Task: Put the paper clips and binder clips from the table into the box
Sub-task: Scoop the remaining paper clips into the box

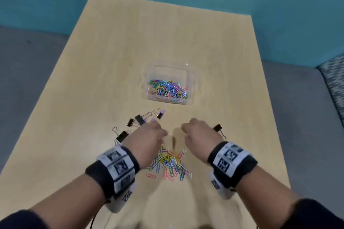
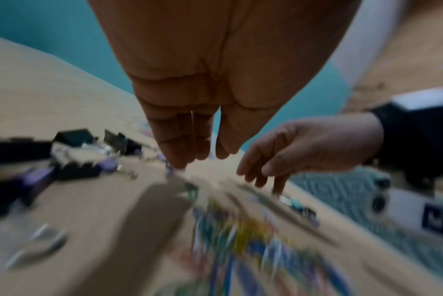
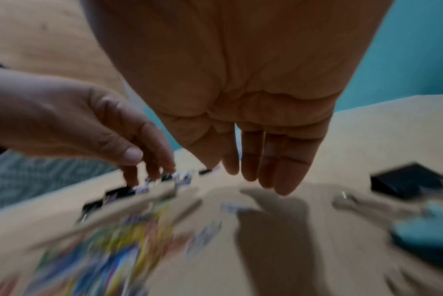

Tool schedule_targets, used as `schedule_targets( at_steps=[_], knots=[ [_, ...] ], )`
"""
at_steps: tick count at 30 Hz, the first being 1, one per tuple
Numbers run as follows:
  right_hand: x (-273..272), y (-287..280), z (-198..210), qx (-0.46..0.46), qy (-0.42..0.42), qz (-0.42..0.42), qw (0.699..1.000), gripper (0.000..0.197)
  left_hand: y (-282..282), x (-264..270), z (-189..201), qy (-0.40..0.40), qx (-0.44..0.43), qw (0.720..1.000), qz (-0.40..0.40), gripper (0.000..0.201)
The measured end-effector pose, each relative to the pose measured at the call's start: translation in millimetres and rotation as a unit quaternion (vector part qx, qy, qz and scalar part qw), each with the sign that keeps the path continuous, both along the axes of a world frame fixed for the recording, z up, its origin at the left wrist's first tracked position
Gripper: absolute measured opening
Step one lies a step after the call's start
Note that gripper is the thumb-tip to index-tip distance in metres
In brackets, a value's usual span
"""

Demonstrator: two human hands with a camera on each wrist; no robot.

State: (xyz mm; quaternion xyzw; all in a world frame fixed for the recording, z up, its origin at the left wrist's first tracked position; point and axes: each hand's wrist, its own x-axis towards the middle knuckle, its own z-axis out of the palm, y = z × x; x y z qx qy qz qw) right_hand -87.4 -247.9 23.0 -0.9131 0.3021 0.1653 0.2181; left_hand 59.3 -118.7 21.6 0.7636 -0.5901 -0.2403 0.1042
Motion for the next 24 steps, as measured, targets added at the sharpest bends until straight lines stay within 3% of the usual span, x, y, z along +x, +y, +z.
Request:
schedule_targets(
  at_steps=[4,5,8,10,13,15,17,19,21,24],
  knots=[
    [-18.0,36.1,-16.5,-0.061,-0.006,0.037,0.997,0.023,18.1,-19.2,-23.7,-0.095,0.074,0.988,-0.098,0.060],
    [-21.6,43.1,-19.3,-0.071,-0.012,0.048,0.996,0.025,21.2,-22.1,-24.1,-0.107,0.070,0.986,-0.104,0.061],
    [-34.0,61.0,-26.5,-0.078,-0.036,0.086,0.993,0.028,36.6,-25.4,-25.4,-0.104,0.020,0.990,-0.098,0.040],
    [-45.7,67.6,-26.5,-0.063,-0.053,0.098,0.992,0.022,50.7,-23.5,-24.0,-0.052,-0.005,0.996,-0.066,0.028],
    [-70.5,73.0,-23.2,-0.001,-0.108,0.006,0.994,0.030,74.6,-18.0,-18.6,0.010,-0.024,0.999,0.039,0.027],
    [-88.1,79.7,-20.7,0.014,-0.101,-0.065,0.993,0.041,88.4,-19.3,-16.4,0.034,0.018,0.995,0.089,0.044],
    [-98.0,89.9,-22.3,0.031,-0.054,-0.097,0.993,0.054,95.4,-25.4,-19.3,0.051,0.064,0.992,0.095,0.066],
    [-93.9,98.5,-26.0,0.038,-0.039,-0.095,0.994,0.063,90.9,-33.3,-24.2,0.042,0.073,0.993,0.087,0.075],
    [-78.3,100.4,-31.1,0.033,-0.061,-0.093,0.993,0.066,77.2,-38.4,-27.2,0.034,0.057,0.994,0.092,0.074],
    [-48.7,94.5,-37.8,0.014,-0.084,-0.104,0.991,0.051,54.4,-42.1,-32.5,0.030,0.041,0.994,0.094,0.060]
  ],
)
